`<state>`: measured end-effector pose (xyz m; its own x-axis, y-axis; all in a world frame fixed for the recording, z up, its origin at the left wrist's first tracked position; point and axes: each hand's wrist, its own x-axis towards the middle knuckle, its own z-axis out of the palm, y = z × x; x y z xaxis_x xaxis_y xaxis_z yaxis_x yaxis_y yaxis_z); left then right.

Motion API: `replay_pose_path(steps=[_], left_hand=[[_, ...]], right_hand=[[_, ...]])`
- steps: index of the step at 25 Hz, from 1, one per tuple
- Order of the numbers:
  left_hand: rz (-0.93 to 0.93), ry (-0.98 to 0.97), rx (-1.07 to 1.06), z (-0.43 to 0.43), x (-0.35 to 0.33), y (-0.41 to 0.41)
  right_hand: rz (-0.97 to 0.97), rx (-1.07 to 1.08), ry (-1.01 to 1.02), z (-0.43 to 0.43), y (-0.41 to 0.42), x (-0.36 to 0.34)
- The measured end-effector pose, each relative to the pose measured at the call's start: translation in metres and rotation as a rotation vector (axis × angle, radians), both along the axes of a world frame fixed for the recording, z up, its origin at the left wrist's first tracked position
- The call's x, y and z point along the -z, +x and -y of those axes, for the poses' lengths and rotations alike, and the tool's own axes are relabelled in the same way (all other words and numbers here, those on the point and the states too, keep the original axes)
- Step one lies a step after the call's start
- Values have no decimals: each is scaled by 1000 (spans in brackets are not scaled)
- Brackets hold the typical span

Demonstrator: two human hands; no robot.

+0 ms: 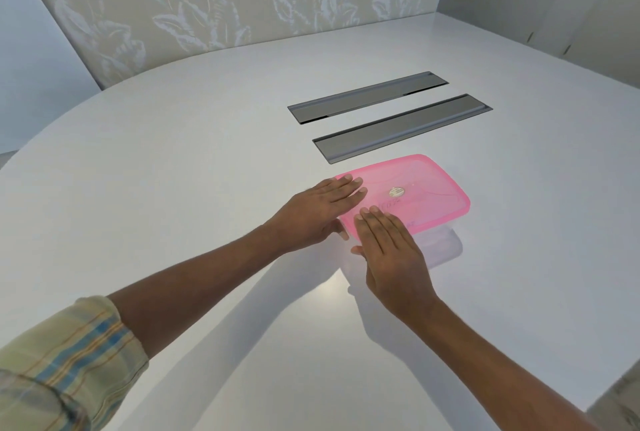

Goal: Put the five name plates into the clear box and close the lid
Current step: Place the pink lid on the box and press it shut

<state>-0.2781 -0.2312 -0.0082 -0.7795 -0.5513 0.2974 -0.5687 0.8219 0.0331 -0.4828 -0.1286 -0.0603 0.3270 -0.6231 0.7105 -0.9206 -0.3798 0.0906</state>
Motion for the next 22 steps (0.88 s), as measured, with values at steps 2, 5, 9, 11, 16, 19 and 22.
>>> replay_pose_path(steps=[2,5,9,11,16,19,22], left_hand=[[-1,-10,5,1,1,1],[-11,-16,10,2,3,1],[-16,-24,13,1,5,1],[-32,-33,17,-1,5,0],[16,10,18,0,1,0],[54,49,11,1,2,-1],[107,96,20,4,-2,1]], right_hand=[[11,-12,-33,1,0,2],[12,-18,-56,1,0,6],[37,-25,-100,2,2,10],[52,-35,-124,3,3,12],[71,-8,-120,-1,6,12],[98,13,-86,-6,10,5],[121,22,6,-14,13,-7]])
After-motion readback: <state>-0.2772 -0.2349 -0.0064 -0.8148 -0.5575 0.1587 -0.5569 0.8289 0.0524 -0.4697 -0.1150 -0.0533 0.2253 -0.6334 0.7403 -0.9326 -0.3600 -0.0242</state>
